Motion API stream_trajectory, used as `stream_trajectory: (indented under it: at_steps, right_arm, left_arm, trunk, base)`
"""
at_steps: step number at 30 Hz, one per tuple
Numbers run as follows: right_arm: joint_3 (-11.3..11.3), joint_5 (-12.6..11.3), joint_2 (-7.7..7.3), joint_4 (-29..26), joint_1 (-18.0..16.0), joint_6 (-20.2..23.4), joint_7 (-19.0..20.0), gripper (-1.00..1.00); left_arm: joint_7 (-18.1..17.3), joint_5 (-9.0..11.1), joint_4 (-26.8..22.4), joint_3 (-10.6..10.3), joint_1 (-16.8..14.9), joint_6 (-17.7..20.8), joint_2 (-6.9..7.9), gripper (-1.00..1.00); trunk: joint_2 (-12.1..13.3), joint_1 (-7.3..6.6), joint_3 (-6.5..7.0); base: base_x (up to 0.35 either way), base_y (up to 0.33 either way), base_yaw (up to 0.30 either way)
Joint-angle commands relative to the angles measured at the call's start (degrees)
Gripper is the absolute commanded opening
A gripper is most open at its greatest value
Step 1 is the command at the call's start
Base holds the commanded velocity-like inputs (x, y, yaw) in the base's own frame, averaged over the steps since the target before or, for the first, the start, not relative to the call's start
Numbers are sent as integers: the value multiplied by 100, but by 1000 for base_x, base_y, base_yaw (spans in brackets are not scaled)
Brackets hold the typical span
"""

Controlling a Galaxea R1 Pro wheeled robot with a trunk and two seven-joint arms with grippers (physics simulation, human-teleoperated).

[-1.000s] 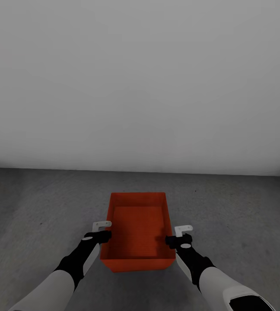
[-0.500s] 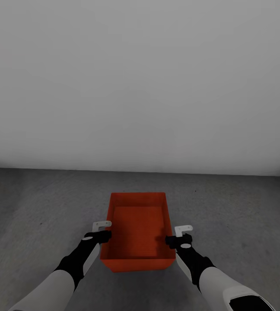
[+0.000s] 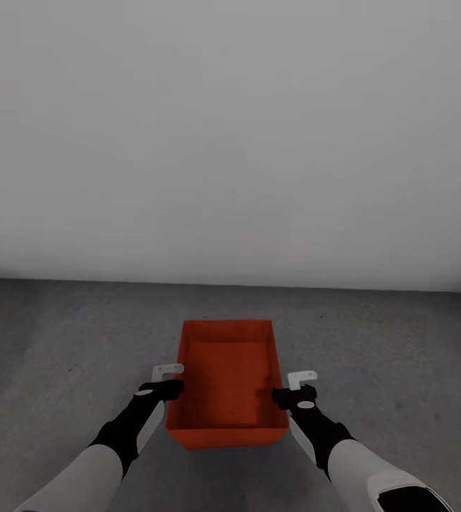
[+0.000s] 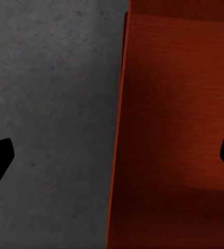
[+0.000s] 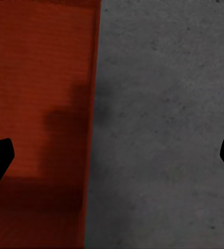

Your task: Move the two storage containers from the living room to the garage. In the garage, place one container on the floor and stack the other container on top of it (either order is fine).

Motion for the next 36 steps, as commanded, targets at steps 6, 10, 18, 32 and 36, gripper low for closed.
stream_trajectory:
  at_steps: [6,10,18,32,36]
  right_arm:
    - [30,29,-1,1,-3,10,-35,100]
    - [30,29,-1,1,-3,8,-35,100]
    - [30,29,-1,1,-3,7,-35,100]
    - [30,29,-1,1,-3,6,-30,100]
    - [30,29,-1,1,-3,1,-27,100]
  left_arm:
    - [56,61,-11,-43,0,26,6,100]
    - [57,61,-11,-43,0,26,6,100]
    - [57,61,-11,-43,-3,26,6,100]
    - [52,60,-11,-43,-2,26,8,100]
    - [52,61,-11,-43,-1,26,6,100]
  trunk:
    - [240,-133,104]
    - [400,-221,176]
    - [721,-396,320]
    - [1283,-704,571]
    - [1443,-792,643]
  base:
    - [0,0,0]
    - [0,0,0]
    - [0,0,0]
    - [0,0,0]
    - [0,0,0]
